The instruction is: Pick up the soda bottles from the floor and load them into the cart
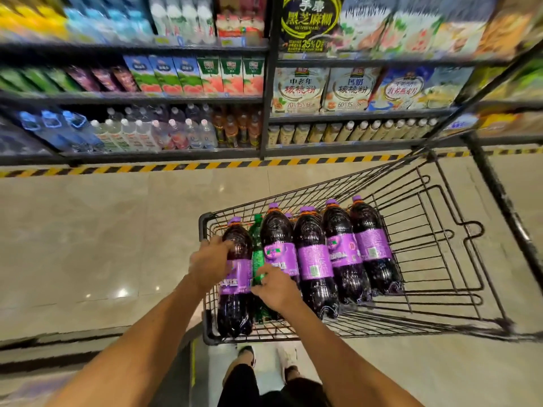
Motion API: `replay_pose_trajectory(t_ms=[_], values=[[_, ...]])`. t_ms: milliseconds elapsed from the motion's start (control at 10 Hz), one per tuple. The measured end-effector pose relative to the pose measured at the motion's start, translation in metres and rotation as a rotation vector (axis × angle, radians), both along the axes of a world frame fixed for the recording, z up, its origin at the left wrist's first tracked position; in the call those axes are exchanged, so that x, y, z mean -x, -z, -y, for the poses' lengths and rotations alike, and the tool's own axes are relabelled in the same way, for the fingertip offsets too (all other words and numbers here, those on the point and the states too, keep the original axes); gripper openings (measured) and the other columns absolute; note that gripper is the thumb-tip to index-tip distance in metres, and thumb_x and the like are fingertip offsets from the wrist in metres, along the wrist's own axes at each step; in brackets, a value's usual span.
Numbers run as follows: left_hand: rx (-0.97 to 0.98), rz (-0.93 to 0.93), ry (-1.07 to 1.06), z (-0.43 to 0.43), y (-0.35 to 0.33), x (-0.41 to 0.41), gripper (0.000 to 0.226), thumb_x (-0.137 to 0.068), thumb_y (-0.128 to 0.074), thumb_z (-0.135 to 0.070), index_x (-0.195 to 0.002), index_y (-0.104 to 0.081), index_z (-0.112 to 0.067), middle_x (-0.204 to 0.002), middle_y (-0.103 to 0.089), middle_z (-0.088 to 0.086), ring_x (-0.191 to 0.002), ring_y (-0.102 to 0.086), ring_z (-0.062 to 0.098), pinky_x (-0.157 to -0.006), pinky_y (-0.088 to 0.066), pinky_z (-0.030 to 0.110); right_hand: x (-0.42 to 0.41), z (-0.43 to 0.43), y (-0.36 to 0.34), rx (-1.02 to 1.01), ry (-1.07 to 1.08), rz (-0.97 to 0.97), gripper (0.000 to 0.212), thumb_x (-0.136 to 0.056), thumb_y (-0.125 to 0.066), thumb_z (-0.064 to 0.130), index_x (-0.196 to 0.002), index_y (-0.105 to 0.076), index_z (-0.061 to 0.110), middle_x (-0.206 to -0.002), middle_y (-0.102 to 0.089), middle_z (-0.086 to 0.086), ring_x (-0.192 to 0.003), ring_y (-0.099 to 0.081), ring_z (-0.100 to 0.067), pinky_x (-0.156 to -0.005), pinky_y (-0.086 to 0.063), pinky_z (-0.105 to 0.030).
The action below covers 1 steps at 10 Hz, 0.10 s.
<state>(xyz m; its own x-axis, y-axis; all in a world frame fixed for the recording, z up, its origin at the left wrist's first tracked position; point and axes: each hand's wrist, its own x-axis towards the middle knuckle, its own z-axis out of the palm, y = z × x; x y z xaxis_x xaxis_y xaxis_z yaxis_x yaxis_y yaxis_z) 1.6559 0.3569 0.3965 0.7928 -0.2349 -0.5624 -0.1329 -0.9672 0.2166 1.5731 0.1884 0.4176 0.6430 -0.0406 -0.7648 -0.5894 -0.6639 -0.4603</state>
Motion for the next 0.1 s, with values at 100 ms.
replay_pose_trajectory(t_ms=[100], values=[[-0.052, 0.051, -0.018, -0.0043, -0.0349, 0.0043, 0.06, -0.085, -0.076, -0.043, -0.138, -0.051, -0.031, -0.138, -0.05, 0.0, -0.129, -0.046, 0.024, -0.104, -0.047, 0.044, -0.0116, 0.0117, -0.0253, 0.084, -0.138, 0.072, 0.048, -0.092, -0.073, 0.028, -0.138, -0.057, 0.022, -0.128, -0.067, -0.007, -0.116, -0.065, -0.03, -0.094, -0.052, -0.035]])
